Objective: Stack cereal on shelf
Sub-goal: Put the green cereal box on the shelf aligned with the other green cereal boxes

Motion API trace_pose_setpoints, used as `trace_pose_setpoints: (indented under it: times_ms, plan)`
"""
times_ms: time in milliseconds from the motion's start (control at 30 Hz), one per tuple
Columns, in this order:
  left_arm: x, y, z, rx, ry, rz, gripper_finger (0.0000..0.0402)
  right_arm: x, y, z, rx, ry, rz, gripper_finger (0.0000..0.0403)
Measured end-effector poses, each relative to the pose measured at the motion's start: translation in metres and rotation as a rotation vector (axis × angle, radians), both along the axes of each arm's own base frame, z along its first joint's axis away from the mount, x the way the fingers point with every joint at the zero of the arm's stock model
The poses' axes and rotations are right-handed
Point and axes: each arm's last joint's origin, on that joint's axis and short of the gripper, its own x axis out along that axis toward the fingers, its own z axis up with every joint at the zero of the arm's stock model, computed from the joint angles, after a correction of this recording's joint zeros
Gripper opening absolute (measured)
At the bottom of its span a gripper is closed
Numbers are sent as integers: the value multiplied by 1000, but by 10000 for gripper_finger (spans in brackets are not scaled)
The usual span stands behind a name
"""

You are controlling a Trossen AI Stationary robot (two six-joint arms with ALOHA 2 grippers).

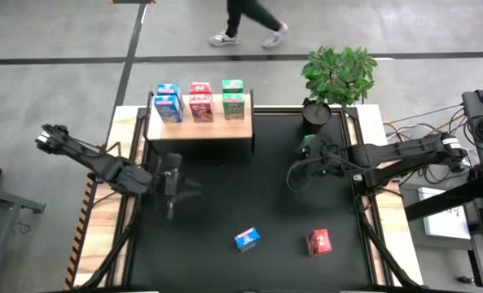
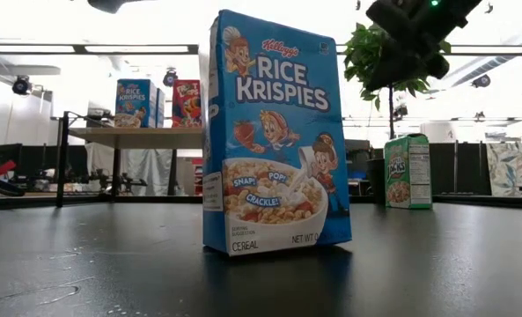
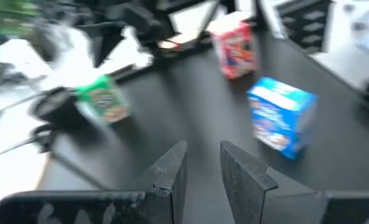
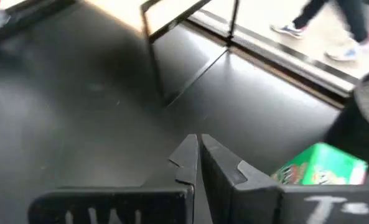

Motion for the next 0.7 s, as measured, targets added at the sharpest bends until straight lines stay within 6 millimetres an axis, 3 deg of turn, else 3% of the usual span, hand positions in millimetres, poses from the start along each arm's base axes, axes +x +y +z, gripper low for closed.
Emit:
trace_pose_setpoints:
  times_ms: [133, 267, 533, 700]
  plan:
    - [-14, 11, 3, 18, -79, 115, 77, -2, -14, 12, 11, -1, -73, 21]
    - [-27, 19, 8, 20, -137, 167, 77, -8, -29, 18, 13, 56, -146, 63]
    - [-46, 28, 7, 42, -195, 182, 77, -18, -56, 7, 88, 116, -325, 185]
    - [-52, 31, 0, 32, -203, 184, 77, -22, -65, -2, 160, 174, -402, 239]
